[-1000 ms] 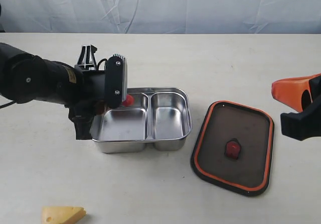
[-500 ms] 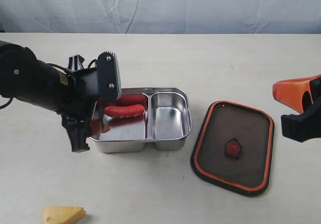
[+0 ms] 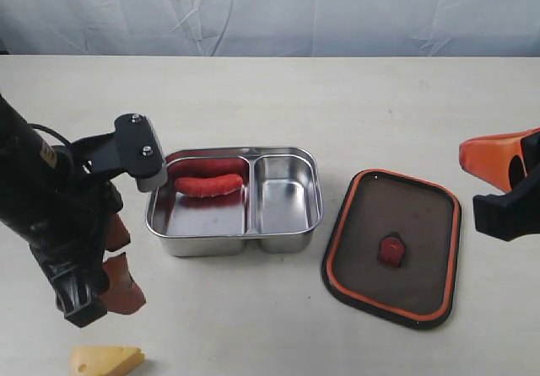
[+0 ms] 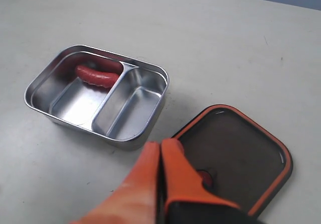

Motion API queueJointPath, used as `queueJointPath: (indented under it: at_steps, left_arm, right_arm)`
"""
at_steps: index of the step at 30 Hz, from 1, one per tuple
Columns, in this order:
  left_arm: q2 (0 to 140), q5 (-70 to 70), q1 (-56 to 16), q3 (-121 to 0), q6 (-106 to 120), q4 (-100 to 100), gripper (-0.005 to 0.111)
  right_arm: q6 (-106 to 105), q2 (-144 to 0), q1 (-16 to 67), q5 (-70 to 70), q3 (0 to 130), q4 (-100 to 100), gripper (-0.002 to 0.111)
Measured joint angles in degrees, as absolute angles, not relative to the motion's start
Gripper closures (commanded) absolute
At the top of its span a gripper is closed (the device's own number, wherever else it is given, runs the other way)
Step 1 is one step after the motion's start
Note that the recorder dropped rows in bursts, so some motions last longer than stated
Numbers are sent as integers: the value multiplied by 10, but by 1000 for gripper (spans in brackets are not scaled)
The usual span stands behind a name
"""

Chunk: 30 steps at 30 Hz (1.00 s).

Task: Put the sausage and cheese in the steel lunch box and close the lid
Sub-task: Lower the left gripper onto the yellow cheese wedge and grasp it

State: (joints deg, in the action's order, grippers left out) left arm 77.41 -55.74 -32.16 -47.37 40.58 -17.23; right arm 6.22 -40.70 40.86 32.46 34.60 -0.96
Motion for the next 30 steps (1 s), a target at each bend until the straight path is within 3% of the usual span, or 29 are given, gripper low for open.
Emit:
queueJointPath:
  at_steps: [10,24,28,30]
  left_arm:
    - [803,-540,-322,-384,382,-177,38]
    - [863,-463,-349,-346,395,-168,38]
    - [892,-455,-379,-344,396,-153,49]
    - [905,-455,-388,-344,396,-131,67]
  right_arm:
    - [62,-407,409,328,346,-10,107]
    - [62,-407,409,328,346,-10,107]
    - [62,-407,409,328,346,-10,107]
    - [62,-407,409,328,346,-10,107]
